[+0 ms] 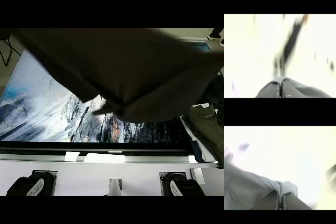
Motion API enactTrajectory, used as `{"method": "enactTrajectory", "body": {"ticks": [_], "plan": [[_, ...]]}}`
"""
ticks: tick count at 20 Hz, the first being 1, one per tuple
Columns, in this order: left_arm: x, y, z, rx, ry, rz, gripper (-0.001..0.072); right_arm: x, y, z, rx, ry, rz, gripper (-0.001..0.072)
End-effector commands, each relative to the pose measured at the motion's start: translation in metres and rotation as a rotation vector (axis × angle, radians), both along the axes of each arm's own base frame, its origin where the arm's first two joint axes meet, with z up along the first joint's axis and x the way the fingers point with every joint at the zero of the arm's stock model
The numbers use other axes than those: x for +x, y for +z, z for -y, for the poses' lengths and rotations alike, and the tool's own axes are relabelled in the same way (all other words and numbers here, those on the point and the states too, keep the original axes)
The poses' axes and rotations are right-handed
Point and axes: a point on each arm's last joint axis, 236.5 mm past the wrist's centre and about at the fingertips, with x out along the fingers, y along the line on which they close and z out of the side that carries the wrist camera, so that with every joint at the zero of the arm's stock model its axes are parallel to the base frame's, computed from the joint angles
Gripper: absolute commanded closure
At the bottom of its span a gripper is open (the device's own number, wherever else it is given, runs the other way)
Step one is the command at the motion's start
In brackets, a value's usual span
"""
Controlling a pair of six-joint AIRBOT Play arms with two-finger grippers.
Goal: Fold the shirts.
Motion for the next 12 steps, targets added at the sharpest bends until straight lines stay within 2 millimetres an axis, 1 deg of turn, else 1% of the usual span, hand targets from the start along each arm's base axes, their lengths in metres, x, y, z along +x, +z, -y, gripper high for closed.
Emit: {"method": "enactTrajectory", "body": {"ticks": [1,2,3,4,5,7,9,10,12], "plan": [[-0.176,0.156,-0.026,-0.027,0.153,0.499,0.067,-0.096,0.149,0.012,-0.037,-0.055,0.453,0.0681],[-0.197,0.164,-0.022,0.017,0.173,0.543,0.0671,-0.109,0.155,0.014,-0.039,-0.061,0.474,0.0681],[-0.205,0.163,-0.018,0.067,0.195,0.555,0.0671,-0.114,0.153,0.015,-0.047,-0.068,0.469,0.0681],[-0.203,0.158,-0.014,0.111,0.203,0.542,0.0671,-0.112,0.145,0.016,-0.066,-0.072,0.434,0.0681],[-0.196,0.149,-0.009,0.143,0.188,0.508,0.0671,-0.108,0.135,0.016,-0.079,-0.071,0.388,0.0681],[-0.171,0.131,-0.006,0.189,0.182,0.421,0.067,-0.099,0.122,0.016,-0.086,-0.069,0.328,0.0681],[-0.139,0.11,-0.01,0.238,0.208,0.331,0.067,-0.087,0.117,0.018,-0.104,-0.073,0.303,0.0681],[-0.121,0.098,-0.014,0.243,0.217,0.273,0.0671,-0.079,0.114,0.018,-0.108,-0.073,0.287,0.0681],[-0.08,0.066,-0.021,0.283,0.233,0.149,0.067,-0.052,0.102,0.018,-0.108,-0.069,0.232,0.0681]]}}
